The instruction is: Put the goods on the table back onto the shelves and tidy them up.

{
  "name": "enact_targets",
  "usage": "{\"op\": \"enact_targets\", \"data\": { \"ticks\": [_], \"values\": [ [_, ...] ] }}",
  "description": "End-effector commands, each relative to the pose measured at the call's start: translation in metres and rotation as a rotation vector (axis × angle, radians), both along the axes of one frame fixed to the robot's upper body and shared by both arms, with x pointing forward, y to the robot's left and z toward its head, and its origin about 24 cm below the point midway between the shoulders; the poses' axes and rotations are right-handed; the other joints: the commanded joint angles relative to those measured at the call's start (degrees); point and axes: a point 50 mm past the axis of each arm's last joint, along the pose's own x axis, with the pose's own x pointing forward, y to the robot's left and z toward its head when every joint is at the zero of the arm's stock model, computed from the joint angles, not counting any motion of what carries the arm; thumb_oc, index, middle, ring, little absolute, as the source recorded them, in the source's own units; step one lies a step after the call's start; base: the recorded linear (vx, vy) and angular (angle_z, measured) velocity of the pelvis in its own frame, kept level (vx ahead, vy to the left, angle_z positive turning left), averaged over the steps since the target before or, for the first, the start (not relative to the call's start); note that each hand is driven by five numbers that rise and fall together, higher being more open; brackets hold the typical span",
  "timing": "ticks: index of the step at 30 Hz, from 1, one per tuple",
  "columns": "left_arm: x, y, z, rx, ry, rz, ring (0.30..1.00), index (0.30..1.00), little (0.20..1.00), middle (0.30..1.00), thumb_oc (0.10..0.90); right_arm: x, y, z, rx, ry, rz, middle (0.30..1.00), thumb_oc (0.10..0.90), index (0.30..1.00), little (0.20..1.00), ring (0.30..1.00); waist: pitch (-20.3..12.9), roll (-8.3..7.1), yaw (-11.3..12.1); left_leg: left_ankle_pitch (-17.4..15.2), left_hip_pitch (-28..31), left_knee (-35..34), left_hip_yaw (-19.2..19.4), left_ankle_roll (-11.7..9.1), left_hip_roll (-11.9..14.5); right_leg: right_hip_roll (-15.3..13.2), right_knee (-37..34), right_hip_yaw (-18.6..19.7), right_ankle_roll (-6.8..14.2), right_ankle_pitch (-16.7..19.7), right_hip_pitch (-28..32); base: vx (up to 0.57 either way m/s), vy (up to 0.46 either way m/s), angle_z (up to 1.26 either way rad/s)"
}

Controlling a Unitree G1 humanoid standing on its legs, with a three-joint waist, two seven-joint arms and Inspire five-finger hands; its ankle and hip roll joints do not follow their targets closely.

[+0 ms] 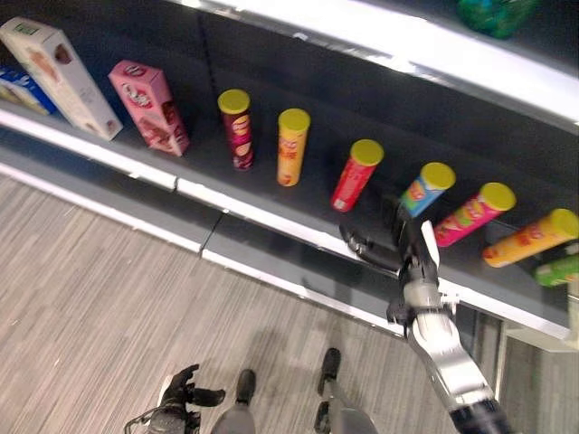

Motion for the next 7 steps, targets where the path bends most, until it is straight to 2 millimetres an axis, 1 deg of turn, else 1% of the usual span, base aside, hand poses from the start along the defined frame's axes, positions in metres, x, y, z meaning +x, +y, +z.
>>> {"op": "enact_targets", "data": {
  "ticks": [1,2,3,4,7],
  "values": [
    [-0.010,0.006,-0.001,0.002,0.019,-0.053,0.900,0.900,0.900,0.900,0.800,0.012,-0.004,0.035,-0.019,-0.132,0.237,0.900,0.800,0.900,0.900,0.900,-3.73,4.38,0.38,-2.82,-1.81,-0.52,0.96,-1.63,2.55,-2.30,0.35,-1.35,6.97,-8.22,9.78,0.07,0.035,-0.28],
    [-0.010,0.006,-0.001,-0.007,0.015,-0.049,0.900,0.900,0.900,0.900,0.800,0.006,-0.009,0.019,-0.054,-0.052,0.240,0.900,0.800,0.900,0.900,0.900,-4.20,4.24,-0.04,-3.03,-1.37,-0.52,1.32,-1.70,2.58,-2.38,0.35,-1.14,7.02,-8.27,10.10,0.07,0.025,-0.27],
    [-0.012,0.005,-0.002,-0.008,0.021,-0.056,0.900,0.900,0.900,0.900,0.800,0.000,-0.014,0.007,-0.075,0.005,0.242,0.900,0.800,0.900,0.900,0.900,-4.48,4.19,-0.26,-3.20,-1.02,-0.52,1.46,-1.76,2.67,-2.42,0.35,-1.09,7.03,-8.28,10.31,0.06,0.012,-0.20],
    [-0.011,0.002,-0.001,-0.020,0.009,-0.071,0.900,0.900,0.900,0.900,0.800,-0.011,-0.022,-0.023,-0.140,0.138,0.213,0.900,0.800,0.900,0.900,0.900,-4.91,4.06,-0.76,-3.46,-0.27,-0.52,1.90,-1.79,2.78,-2.44,0.35,-0.95,7.09,-8.32,10.78,0.05,0.000,-0.12],
    [-0.005,-0.003,0.000,-0.048,-0.023,-0.083,0.900,0.900,0.900,0.900,0.800,-0.024,-0.032,-0.065,-0.244,0.319,0.156,0.900,0.800,0.900,0.900,0.900,-5.39,4.04,-1.27,-3.75,0.89,-0.52,2.38,-1.75,2.96,-2.45,0.49,-0.70,7.08,-8.29,11.41,0.03,-0.007,-0.15]
  ]
}}
